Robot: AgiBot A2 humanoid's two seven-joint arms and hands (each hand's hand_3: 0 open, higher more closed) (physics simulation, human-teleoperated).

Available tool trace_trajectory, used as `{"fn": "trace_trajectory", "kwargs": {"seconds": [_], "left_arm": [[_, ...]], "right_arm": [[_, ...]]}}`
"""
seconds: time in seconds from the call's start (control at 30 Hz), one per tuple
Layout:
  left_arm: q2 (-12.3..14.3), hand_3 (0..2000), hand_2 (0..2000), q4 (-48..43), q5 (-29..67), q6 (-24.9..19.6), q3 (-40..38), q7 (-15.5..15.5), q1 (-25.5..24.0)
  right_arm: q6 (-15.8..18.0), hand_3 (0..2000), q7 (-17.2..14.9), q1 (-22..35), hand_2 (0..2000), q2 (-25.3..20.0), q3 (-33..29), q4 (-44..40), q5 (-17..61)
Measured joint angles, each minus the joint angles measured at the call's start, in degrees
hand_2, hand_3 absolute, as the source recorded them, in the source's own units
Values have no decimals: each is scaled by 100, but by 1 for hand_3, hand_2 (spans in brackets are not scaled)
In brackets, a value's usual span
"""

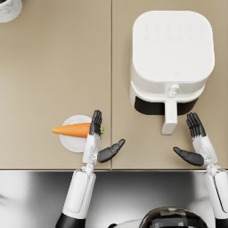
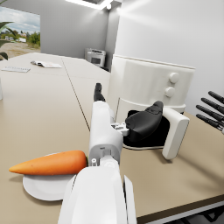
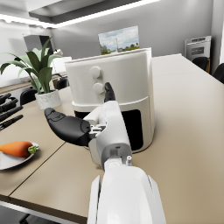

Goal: Pick up the carrot and place it into the air fryer

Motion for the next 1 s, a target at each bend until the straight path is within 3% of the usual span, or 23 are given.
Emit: {"fn": "trace_trajectory", "kwargs": {"seconds": [0.77, 0.87, 1.0], "left_arm": [[0, 0, 0, 0, 0, 0, 0, 0, 0], [49, 0, 0, 68, 0, -365, 35, -364, -15], [95, 0, 0, 162, 250, -522, -168, -520, -72]], "right_arm": [[0, 0, 0, 0, 0, 0, 0, 0, 0], [-361, 0, 365, 7, 0, -61, 114, -95, 0], [-516, 0, 522, 67, 0, -171, 229, -371, 0]]}}
